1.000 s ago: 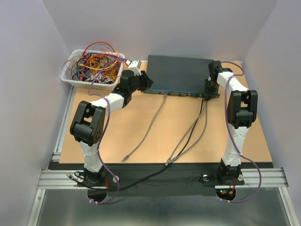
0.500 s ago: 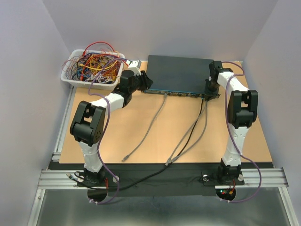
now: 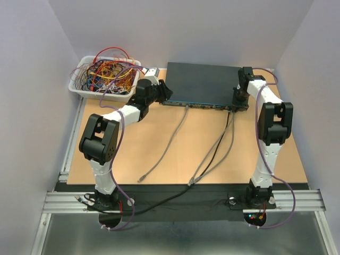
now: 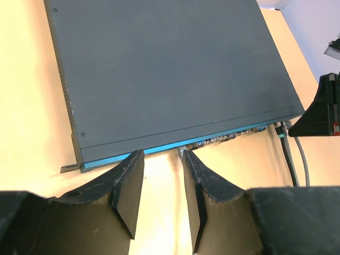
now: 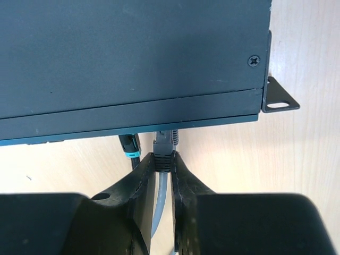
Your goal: Insert the plug into the switch port
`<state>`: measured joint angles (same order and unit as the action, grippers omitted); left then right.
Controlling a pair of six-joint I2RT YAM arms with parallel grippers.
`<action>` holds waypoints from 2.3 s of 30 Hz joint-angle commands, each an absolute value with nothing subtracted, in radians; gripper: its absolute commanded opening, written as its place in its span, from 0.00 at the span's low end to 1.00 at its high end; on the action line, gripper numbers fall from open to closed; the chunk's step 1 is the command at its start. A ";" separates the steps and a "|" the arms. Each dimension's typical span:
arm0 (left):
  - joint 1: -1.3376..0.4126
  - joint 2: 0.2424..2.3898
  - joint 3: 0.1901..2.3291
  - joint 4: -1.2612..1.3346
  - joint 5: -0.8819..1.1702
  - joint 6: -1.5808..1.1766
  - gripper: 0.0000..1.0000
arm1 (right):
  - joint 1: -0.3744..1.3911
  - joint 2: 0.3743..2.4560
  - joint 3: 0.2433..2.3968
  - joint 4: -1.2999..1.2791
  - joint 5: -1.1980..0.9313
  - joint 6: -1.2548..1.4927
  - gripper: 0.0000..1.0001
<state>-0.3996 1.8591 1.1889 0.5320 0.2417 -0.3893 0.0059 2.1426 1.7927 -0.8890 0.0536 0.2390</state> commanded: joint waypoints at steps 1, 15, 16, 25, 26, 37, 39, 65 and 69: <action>-0.400 1.822 1.190 0.560 0.236 -0.371 0.46 | -0.015 2.062 1.832 -0.672 0.080 0.229 0.00; -0.400 1.824 1.184 0.558 0.233 -0.365 0.46 | -0.051 2.109 1.700 -0.592 0.090 0.239 0.00; -0.400 1.824 1.184 0.558 0.233 -0.365 0.46 | -0.051 2.112 1.706 -0.592 0.091 0.239 0.00; -0.399 1.839 1.195 0.558 0.236 -0.367 0.46 | -0.049 2.126 1.787 -0.592 0.006 0.238 0.00; -0.399 1.841 1.195 0.560 0.236 -0.368 0.46 | -0.046 2.126 1.795 -0.592 0.005 0.236 0.00; -0.396 1.848 1.198 0.558 0.235 -0.367 0.46 | -0.034 2.161 1.827 -0.592 -0.087 0.192 0.01; -0.397 1.850 1.200 0.558 0.235 -0.367 0.46 | -0.031 2.160 1.827 -0.592 -0.098 0.183 0.00; -0.385 1.881 1.207 0.561 0.235 -0.359 0.46 | 0.011 2.240 2.006 -0.629 0.046 0.146 0.00; -0.374 1.884 1.206 0.561 0.236 -0.357 0.46 | -0.044 2.243 2.019 -0.634 0.051 0.195 0.00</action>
